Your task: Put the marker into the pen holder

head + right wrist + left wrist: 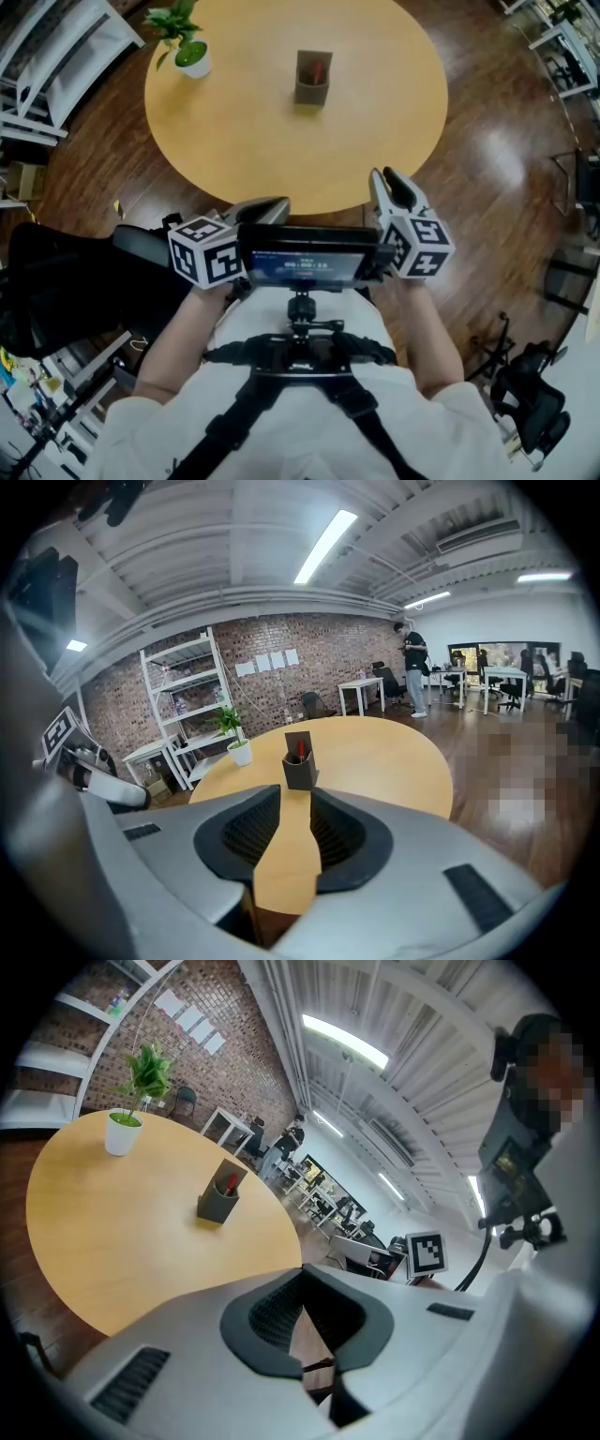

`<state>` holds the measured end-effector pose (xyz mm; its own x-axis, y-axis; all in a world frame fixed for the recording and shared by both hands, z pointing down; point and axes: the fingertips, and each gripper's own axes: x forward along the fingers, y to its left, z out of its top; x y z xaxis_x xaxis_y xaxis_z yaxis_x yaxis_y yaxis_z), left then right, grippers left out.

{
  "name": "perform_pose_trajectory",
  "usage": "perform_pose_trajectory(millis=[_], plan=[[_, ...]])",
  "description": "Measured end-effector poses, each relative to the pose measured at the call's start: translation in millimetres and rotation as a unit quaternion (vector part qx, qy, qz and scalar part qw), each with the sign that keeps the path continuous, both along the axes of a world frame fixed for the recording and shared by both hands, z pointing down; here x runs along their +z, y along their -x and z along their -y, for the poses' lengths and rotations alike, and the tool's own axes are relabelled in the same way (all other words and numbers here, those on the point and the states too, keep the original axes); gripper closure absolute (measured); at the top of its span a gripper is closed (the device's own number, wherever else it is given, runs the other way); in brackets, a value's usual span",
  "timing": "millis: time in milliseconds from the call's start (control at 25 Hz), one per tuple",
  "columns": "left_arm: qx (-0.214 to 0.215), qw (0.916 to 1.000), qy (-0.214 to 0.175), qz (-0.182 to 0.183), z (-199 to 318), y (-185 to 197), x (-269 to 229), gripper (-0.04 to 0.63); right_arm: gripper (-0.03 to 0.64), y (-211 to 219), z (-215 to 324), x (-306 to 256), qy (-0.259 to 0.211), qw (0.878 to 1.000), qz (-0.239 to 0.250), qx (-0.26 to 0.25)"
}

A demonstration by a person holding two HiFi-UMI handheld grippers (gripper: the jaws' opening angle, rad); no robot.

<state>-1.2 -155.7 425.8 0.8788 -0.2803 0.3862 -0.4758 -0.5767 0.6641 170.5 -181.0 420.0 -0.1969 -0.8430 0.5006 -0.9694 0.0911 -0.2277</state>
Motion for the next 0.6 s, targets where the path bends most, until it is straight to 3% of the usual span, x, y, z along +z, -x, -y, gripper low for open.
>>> perform_pose_trajectory(millis=[280,600], plan=[[0.018,0.9998,0.012,0.001,-12.3,-2.2,-1.2,0.601,0.517,6.9,-25.9,7.6,0.021,1.0,-0.001,0.006],[0.057,0.998,0.029,-0.007,-34.9,-0.1,9.8,0.601,0.568,32.8,-62.0,7.1,0.03,0.999,0.003,0.019]])
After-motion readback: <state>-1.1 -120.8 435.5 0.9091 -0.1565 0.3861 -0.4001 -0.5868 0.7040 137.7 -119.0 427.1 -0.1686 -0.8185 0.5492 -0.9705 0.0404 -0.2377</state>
